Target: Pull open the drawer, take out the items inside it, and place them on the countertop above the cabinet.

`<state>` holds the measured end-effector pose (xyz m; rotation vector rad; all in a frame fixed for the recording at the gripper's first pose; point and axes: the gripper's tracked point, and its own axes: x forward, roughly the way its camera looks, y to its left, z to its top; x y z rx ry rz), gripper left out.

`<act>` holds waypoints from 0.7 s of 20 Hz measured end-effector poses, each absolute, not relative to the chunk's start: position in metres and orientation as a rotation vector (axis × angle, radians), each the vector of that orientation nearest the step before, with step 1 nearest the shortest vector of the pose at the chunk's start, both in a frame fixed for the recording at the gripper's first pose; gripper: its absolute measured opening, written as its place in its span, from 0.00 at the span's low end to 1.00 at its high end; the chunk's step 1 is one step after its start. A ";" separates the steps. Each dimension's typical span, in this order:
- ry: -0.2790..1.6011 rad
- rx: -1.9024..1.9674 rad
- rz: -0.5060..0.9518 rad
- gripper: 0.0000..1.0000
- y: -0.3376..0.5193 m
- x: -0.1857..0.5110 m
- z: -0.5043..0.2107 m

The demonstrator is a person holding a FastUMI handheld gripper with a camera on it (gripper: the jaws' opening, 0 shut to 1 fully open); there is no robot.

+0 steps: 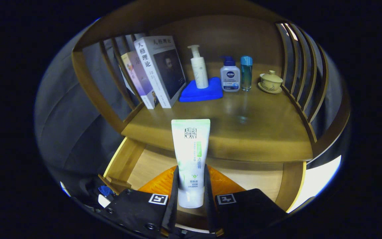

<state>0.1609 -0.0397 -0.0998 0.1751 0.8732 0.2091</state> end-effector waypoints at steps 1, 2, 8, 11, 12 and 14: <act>0.884 0.230 0.204 0.39 -0.038 0.169 -0.099; 0.887 0.278 0.193 0.39 -0.038 0.180 -0.097; 0.892 0.339 0.102 0.39 -0.060 0.233 -0.095; 0.915 0.384 0.065 0.39 -0.067 0.250 -0.104; 0.922 0.402 0.047 0.39 -0.069 0.254 -0.107; 0.932 0.425 0.027 0.42 -0.071 0.262 -0.113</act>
